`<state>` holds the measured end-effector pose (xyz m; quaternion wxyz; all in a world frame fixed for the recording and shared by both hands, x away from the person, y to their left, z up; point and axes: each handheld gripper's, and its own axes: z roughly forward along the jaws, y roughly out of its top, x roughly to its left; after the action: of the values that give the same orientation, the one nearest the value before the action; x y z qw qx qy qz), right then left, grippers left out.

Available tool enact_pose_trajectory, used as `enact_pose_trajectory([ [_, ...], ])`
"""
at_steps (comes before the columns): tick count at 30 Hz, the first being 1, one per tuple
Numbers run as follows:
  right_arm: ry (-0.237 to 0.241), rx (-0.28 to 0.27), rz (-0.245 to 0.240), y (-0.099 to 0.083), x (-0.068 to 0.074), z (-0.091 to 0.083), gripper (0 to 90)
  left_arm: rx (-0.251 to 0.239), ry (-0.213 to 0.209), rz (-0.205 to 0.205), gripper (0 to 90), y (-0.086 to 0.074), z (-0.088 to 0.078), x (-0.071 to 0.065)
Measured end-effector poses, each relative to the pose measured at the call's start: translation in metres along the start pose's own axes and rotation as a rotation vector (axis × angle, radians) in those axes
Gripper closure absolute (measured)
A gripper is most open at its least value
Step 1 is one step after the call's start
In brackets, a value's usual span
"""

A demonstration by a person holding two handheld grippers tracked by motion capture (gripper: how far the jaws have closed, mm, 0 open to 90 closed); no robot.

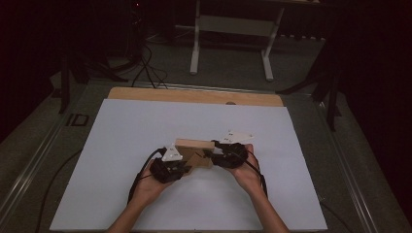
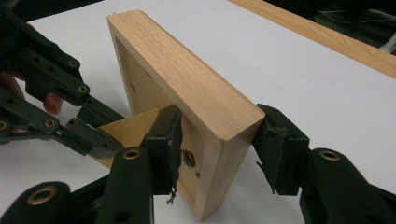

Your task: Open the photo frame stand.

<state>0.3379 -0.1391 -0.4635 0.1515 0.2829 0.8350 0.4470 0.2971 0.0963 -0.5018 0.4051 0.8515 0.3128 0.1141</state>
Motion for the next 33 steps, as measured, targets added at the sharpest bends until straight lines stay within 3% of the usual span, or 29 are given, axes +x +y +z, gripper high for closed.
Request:
enact_pose_trajectory([
  [1, -0.002, -0.008, -0.007, -0.002, 0.002, -0.001, 52.6, 0.003, 0.014, 0.019, 76.8, 0.000, -0.001, -0.003],
  [4, -0.004, -0.013, -0.015, -0.004, 0.005, -0.003, 52.5, 0.005, 0.017, 0.026, 76.8, 0.000, -0.001, -0.004],
  [26, -0.022, -0.035, -0.025, -0.018, 0.023, -0.013, 52.5, 0.002, 0.014, 0.054, 76.6, 0.000, -0.007, -0.011],
  [33, -0.032, -0.036, -0.052, -0.020, 0.029, -0.015, 52.8, 0.014, 0.013, 0.076, 76.5, -0.001, -0.008, -0.013],
])
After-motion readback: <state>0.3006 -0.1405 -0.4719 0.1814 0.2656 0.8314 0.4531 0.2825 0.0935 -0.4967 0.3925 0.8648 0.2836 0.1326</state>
